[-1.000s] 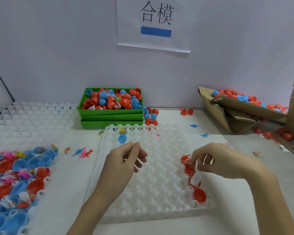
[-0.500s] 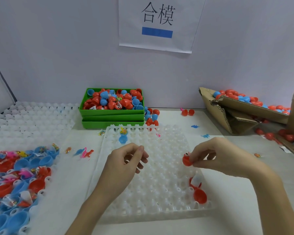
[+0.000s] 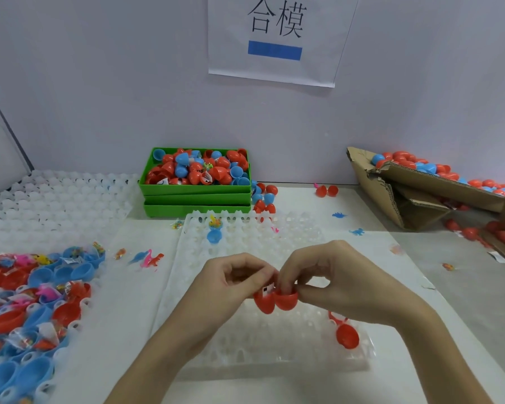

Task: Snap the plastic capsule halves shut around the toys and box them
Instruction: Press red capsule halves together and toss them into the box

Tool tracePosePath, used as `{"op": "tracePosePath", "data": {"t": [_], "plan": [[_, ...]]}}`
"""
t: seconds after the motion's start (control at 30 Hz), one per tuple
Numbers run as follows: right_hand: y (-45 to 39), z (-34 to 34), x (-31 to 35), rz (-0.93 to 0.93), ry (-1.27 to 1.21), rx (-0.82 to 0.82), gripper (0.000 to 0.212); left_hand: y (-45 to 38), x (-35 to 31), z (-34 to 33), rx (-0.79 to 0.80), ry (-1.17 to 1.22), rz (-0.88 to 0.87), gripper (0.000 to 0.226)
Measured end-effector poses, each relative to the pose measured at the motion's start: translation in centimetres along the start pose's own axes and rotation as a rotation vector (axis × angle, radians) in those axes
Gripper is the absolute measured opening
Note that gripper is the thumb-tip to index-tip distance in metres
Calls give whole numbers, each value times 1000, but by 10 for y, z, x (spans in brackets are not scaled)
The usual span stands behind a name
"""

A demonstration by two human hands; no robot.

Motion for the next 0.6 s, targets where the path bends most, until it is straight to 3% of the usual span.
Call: {"op": "tracePosePath", "data": {"t": [0.13,0.3,0.47,0.6], "plan": [[-5,2,-1,8,27,-94,31,-1,6,4,-59,119,66,35],[-7,10,-4,1,40,-191,30,-3,-6,11,-67,31,-45,10],[-9,1,-3,-49,-254,-57,25,-3,-22,26,-215,-155,-223,15],[-11,4,1,-67,-382,-167,31,-1,-30,28,-263,-217,-307,22]]}}
Point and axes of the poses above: each hand's wrist, its own y-axis away from the middle knuckle, its own z-axis out of the back of the hand, x = y × z, the point moved 9 cm from there along -y, towards the middle knuckle, and after that the axes turned 14 degrees about -z, right-handed, at the moved point
